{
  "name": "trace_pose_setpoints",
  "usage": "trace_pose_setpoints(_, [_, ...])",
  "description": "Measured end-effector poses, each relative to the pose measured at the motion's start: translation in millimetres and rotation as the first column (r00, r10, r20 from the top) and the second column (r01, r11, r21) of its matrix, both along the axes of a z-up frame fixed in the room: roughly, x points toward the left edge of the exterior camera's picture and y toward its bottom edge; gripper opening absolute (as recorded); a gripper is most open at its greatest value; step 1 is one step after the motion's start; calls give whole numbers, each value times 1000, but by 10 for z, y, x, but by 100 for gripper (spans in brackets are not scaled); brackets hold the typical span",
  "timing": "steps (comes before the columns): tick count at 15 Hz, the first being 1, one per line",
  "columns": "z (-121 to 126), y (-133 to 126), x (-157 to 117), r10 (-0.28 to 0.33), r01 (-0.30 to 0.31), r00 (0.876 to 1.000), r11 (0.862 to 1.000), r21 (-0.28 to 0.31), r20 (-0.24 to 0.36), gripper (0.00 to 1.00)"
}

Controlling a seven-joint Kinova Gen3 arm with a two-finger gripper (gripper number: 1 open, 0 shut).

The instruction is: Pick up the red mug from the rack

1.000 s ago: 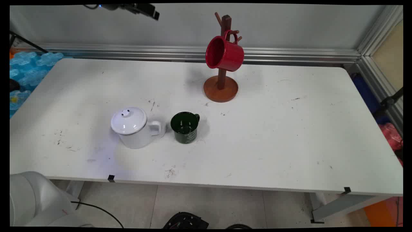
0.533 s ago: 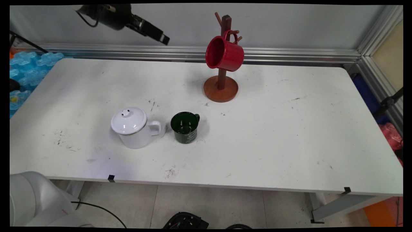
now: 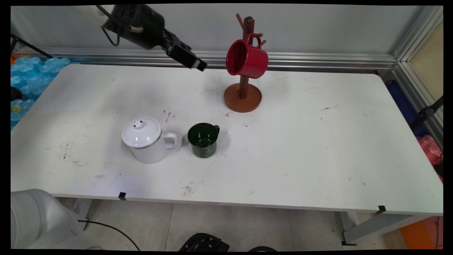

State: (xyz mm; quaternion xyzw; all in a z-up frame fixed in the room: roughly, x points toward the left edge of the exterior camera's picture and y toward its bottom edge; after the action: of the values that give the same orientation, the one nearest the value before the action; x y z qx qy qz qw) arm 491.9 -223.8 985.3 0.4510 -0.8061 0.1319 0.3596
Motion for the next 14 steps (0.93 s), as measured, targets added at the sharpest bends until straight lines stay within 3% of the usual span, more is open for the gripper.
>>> trace_pose_setpoints(7, [-218, -192, -369, -140, 141, 990, 987, -72, 19, 100])
trace_pose_setpoints(14, [-486, -446, -602, -166, 169, 985, 978, -119, 35, 100])
